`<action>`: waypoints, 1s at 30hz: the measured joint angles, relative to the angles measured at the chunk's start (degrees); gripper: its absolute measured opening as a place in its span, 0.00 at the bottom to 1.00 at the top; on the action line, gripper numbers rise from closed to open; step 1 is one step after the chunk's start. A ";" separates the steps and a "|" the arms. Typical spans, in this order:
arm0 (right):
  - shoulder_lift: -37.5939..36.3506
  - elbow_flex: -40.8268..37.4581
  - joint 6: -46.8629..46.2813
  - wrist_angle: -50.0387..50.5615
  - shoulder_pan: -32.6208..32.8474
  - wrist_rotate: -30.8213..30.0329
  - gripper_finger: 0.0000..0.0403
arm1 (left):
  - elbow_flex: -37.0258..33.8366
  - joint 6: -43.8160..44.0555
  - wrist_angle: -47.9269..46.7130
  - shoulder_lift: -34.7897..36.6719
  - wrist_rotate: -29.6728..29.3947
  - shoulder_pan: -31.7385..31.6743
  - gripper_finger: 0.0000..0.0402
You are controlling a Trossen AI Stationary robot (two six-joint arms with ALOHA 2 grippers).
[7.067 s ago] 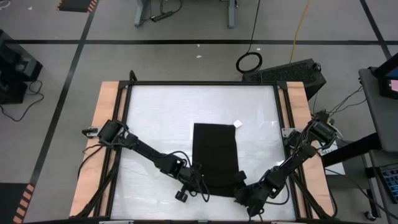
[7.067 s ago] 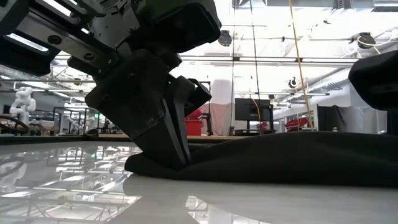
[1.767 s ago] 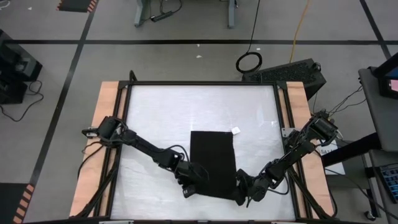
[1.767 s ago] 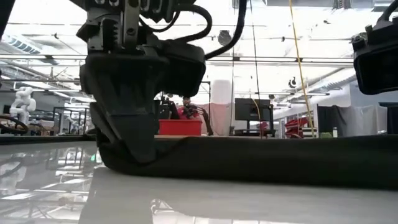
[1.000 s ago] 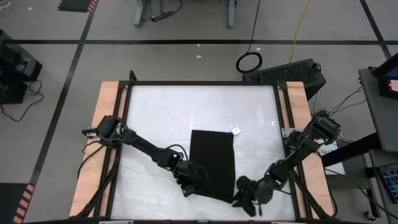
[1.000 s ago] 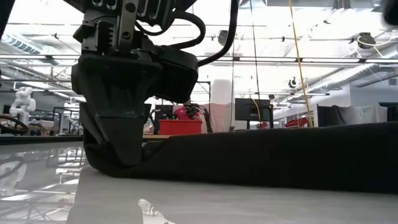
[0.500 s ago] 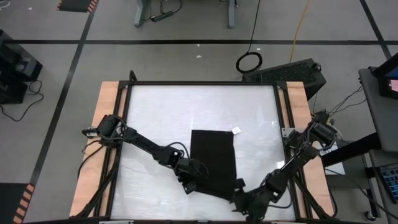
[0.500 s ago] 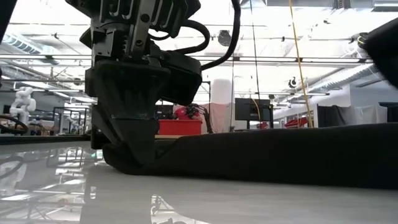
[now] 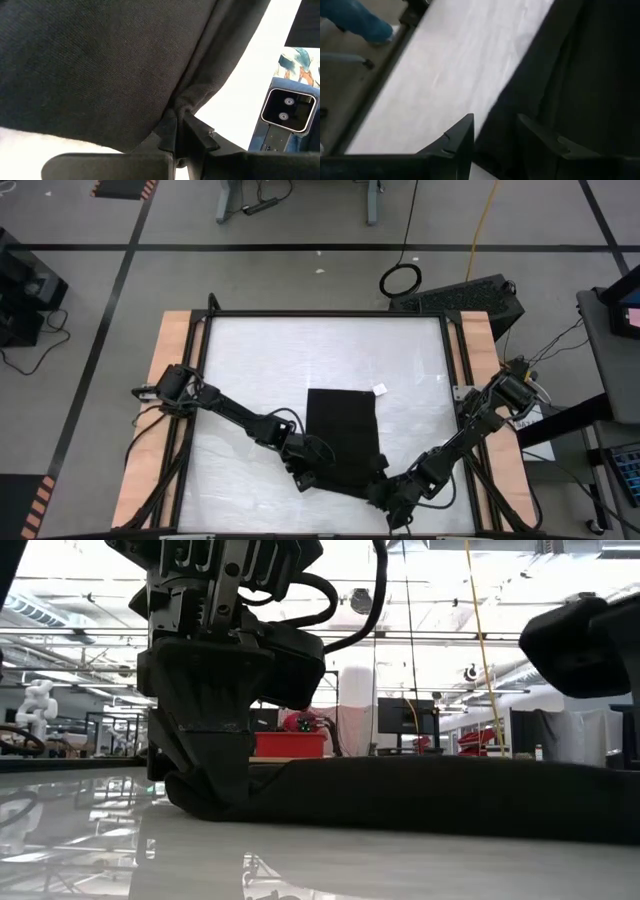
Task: Roll towel
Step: Roll the black towel
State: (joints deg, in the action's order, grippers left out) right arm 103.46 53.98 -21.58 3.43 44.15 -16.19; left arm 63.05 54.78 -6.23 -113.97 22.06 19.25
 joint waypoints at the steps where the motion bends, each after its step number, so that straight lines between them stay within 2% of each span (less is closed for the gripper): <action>1: 0.00 0.00 0.02 0.71 -0.16 0.02 0.34 | 0.00 0.00 0.14 0.00 0.01 0.00 0.05; 12: 0.02 0.00 -0.42 2.85 -0.71 1.57 0.36 | -0.07 0.00 1.36 -0.07 0.21 0.03 0.05; 22: 2.47 0.28 -3.97 4.77 -0.91 1.50 0.54 | -0.07 -1.33 1.79 -0.07 0.54 0.51 0.07; 26: 2.80 0.30 -5.21 5.44 -0.89 0.92 0.51 | -0.08 -3.51 2.13 0.04 1.77 1.24 0.11; 30: 2.89 0.24 -6.00 5.48 -0.91 0.56 0.41 | -0.17 -7.15 1.75 0.98 2.99 2.24 0.17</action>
State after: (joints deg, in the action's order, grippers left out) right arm 106.34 54.22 -27.59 8.90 43.24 -15.63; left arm 62.87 47.63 -4.47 -112.99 25.05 21.48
